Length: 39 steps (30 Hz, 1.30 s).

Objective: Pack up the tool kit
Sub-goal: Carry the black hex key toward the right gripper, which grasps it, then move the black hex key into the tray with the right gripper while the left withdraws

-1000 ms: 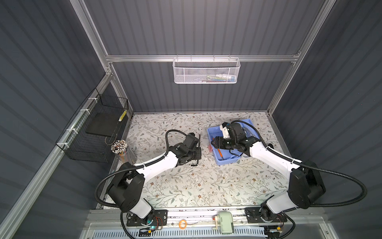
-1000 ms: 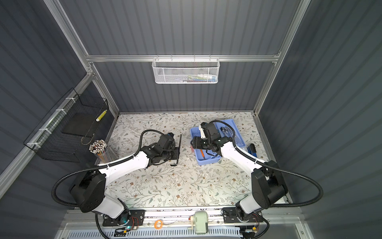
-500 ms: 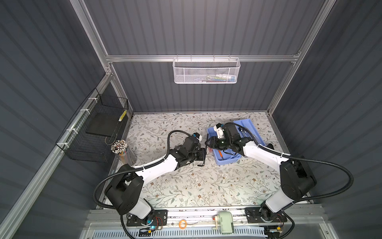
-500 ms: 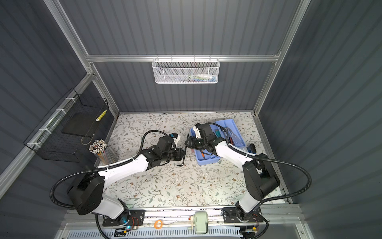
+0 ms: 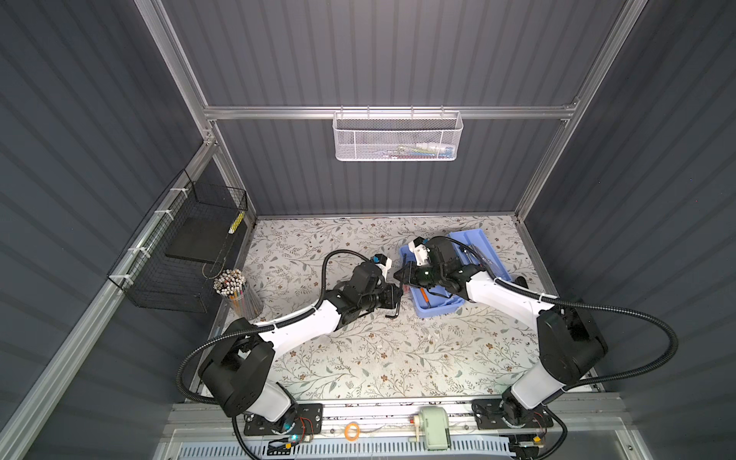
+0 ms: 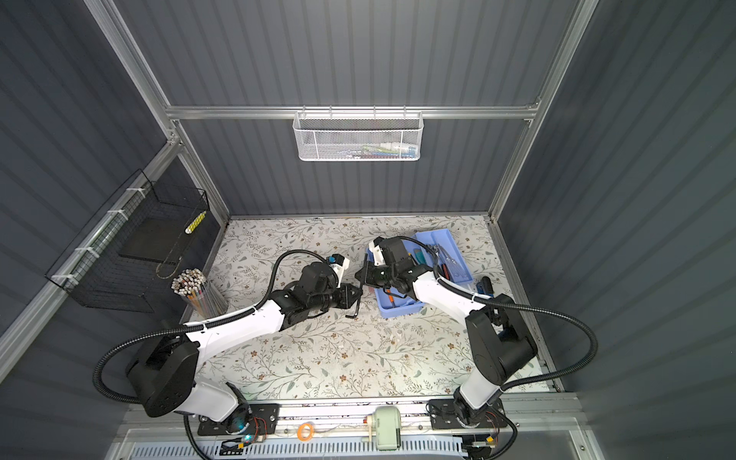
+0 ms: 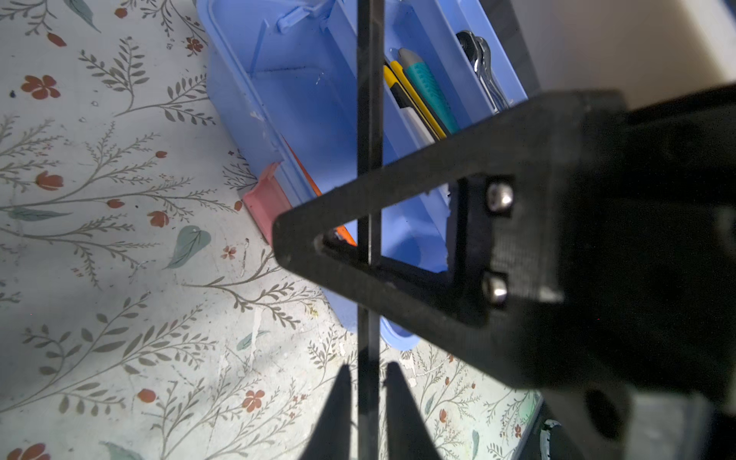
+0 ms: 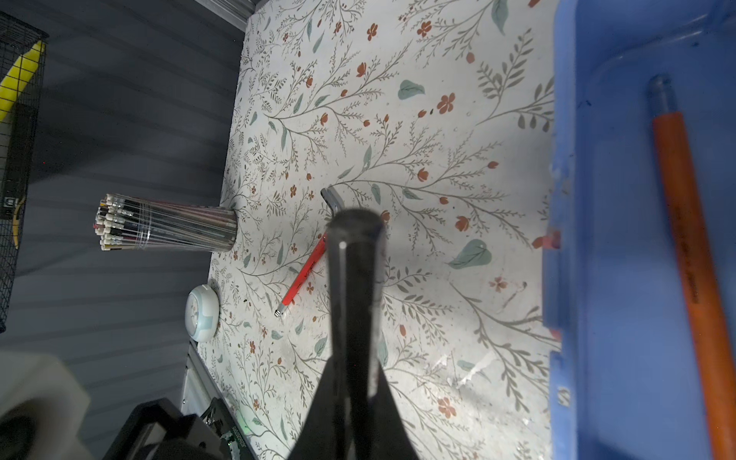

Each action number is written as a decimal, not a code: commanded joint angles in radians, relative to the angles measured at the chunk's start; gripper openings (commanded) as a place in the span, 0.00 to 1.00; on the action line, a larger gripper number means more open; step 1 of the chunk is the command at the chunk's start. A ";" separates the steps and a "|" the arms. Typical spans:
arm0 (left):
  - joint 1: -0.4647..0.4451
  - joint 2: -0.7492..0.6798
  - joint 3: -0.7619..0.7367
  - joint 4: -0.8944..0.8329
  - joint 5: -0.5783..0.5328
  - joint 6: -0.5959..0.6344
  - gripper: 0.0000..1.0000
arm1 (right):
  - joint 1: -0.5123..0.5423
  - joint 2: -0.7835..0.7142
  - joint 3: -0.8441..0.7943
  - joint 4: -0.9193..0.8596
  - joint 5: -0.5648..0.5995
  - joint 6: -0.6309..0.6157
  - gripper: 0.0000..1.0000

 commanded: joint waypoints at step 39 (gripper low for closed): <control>0.293 -0.121 -0.126 -0.592 -0.472 0.072 0.87 | -0.044 0.372 0.661 -0.824 0.672 -0.584 0.00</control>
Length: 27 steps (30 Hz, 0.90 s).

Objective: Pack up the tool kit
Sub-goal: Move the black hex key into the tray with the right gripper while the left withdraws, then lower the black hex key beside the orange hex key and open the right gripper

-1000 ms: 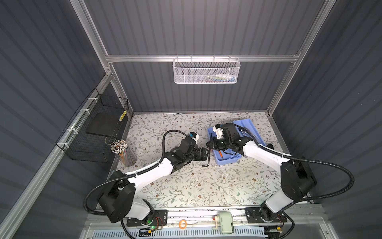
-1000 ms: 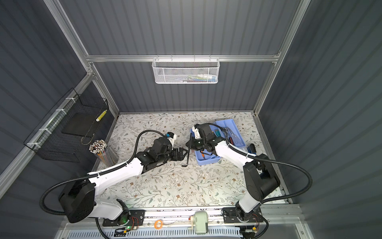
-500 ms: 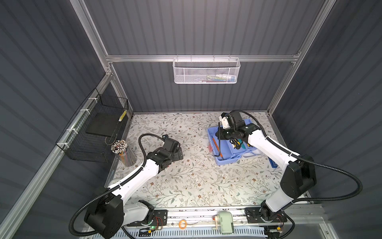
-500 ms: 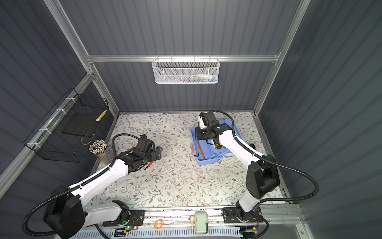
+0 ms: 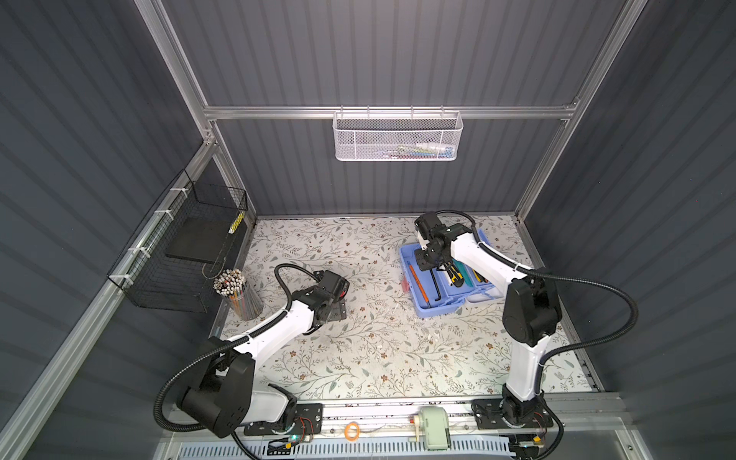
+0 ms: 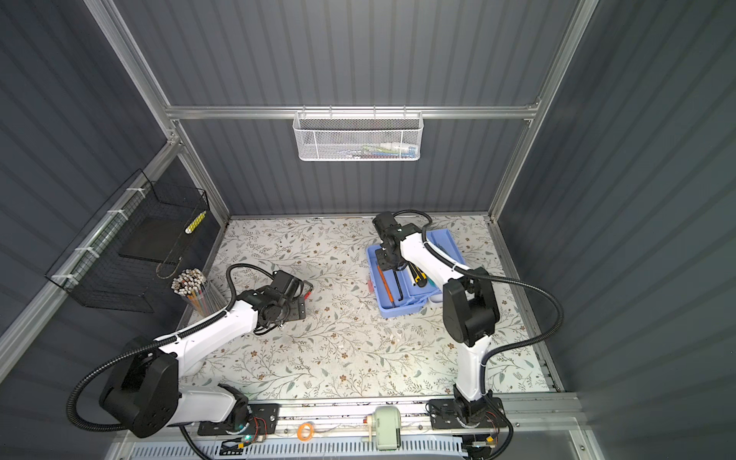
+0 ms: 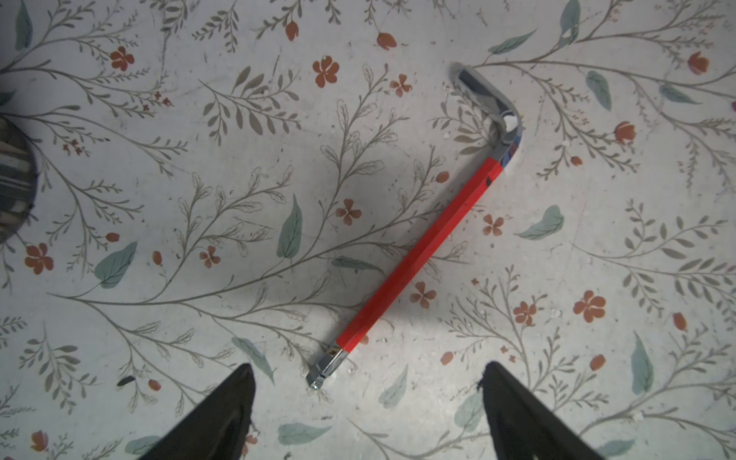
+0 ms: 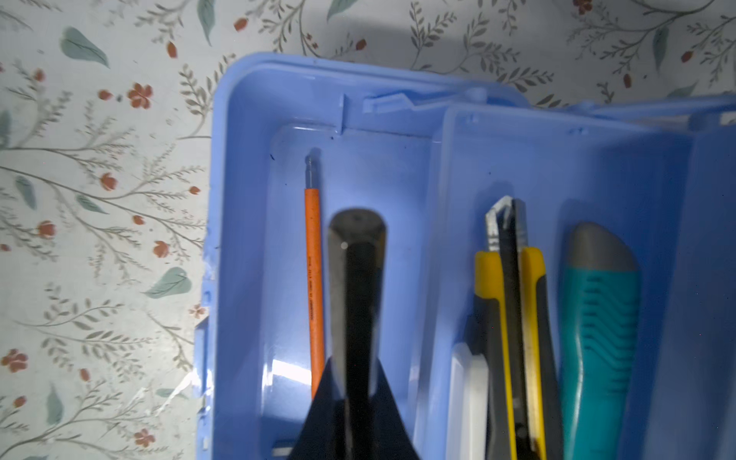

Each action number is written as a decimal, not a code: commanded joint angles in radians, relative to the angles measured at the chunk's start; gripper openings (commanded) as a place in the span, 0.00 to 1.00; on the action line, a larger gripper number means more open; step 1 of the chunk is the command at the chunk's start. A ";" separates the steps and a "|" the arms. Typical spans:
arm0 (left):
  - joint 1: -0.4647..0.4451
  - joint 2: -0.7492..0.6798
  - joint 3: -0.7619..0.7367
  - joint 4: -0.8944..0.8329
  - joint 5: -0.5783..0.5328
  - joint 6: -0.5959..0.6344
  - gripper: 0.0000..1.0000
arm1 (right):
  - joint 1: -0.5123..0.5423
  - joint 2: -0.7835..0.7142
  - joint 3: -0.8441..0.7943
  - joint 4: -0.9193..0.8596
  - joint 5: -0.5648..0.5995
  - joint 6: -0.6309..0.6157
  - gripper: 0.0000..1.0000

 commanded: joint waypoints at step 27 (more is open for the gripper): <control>0.035 0.102 -0.028 0.085 0.120 0.048 0.74 | 0.086 0.191 0.117 -0.095 0.199 -0.001 0.08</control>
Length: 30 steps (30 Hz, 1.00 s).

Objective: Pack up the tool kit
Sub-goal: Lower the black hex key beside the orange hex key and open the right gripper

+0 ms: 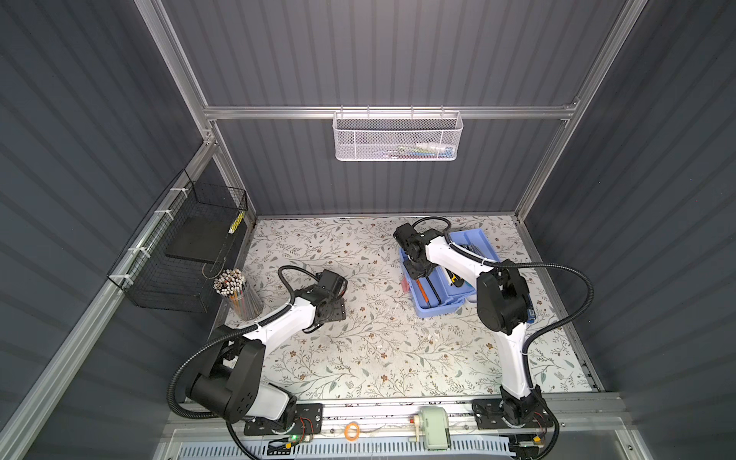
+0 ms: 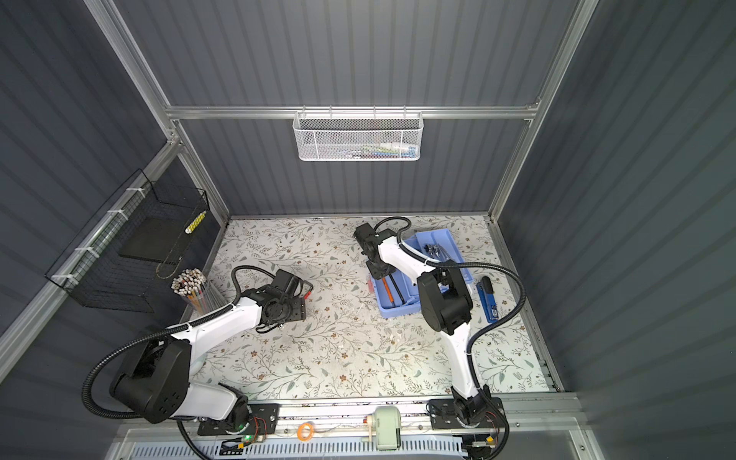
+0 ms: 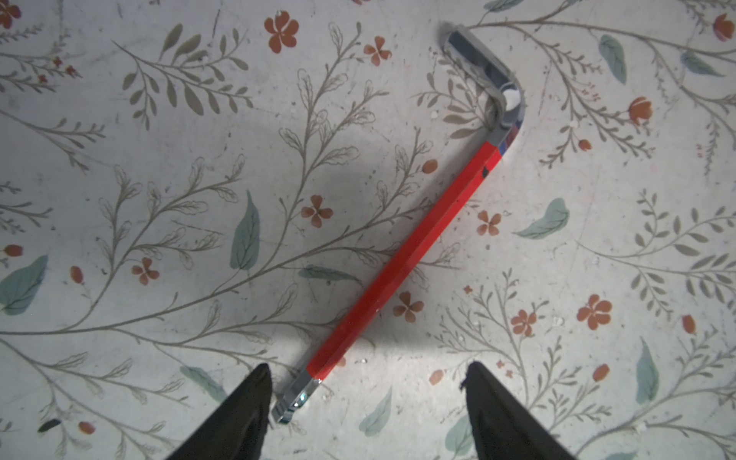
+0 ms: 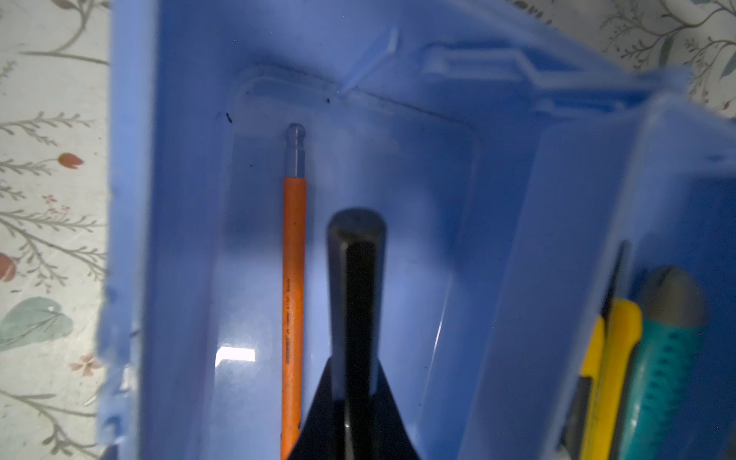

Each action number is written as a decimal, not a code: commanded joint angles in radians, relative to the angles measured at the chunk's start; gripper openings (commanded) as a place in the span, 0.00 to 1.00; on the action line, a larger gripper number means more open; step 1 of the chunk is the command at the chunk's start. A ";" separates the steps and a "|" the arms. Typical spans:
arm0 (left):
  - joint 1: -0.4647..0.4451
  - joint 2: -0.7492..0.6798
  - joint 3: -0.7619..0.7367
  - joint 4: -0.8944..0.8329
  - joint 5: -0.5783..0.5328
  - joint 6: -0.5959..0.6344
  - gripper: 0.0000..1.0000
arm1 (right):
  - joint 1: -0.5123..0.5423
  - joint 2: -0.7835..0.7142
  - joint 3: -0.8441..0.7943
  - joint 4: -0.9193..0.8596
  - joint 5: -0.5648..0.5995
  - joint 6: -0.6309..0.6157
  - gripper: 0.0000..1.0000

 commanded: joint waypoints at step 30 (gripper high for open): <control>0.021 0.045 0.023 0.000 -0.008 0.038 0.72 | 0.010 -0.077 -0.032 -0.010 -0.089 0.071 0.38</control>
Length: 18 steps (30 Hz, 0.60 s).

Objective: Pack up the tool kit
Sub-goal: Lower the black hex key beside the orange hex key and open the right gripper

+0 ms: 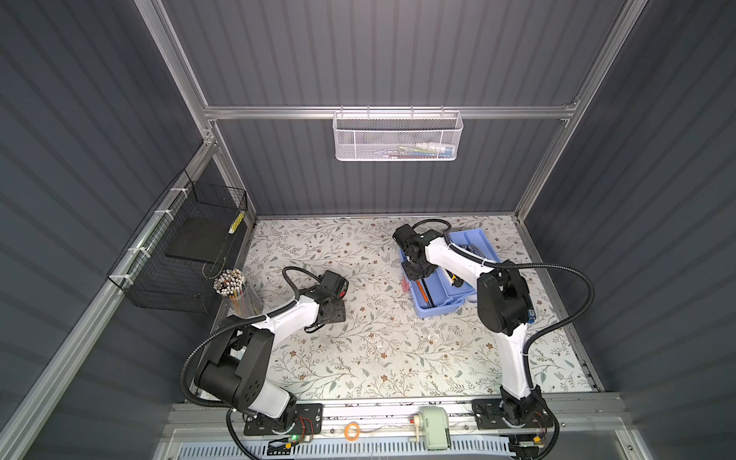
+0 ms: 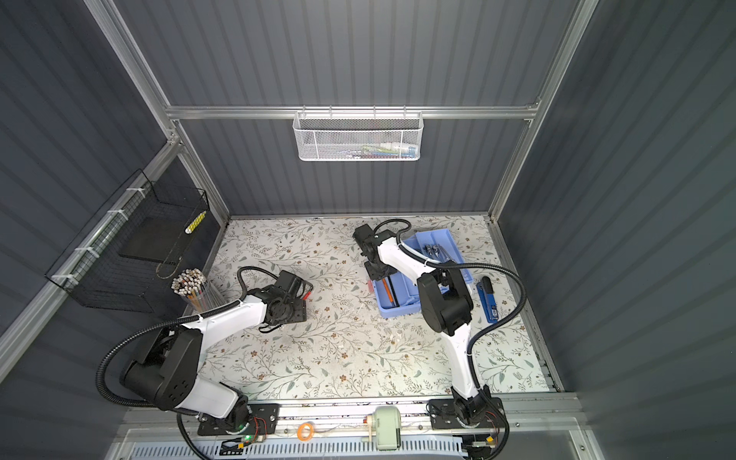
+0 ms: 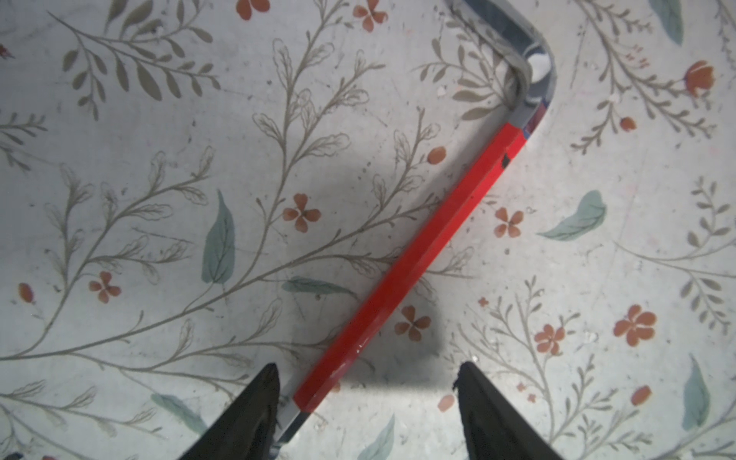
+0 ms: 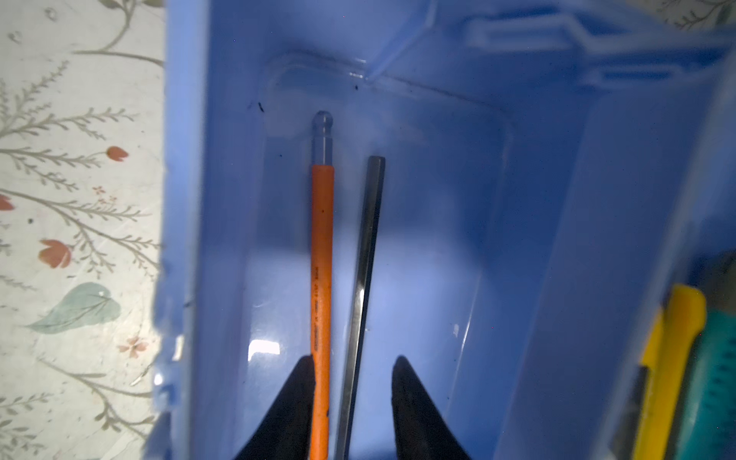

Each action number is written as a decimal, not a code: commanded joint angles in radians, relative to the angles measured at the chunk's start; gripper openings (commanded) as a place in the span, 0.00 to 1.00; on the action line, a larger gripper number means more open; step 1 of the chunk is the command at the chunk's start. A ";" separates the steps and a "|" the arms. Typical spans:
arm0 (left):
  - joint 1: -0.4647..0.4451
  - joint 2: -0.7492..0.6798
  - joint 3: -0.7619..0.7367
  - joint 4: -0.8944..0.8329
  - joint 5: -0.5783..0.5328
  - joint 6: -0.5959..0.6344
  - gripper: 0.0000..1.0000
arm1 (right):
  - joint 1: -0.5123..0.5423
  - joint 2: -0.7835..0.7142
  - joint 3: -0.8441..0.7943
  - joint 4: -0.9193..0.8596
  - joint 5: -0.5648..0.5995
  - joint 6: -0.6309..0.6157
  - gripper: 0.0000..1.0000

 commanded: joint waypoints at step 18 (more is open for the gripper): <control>0.027 0.053 0.033 0.008 -0.014 0.069 0.57 | -0.002 -0.189 -0.076 0.034 -0.064 0.039 0.49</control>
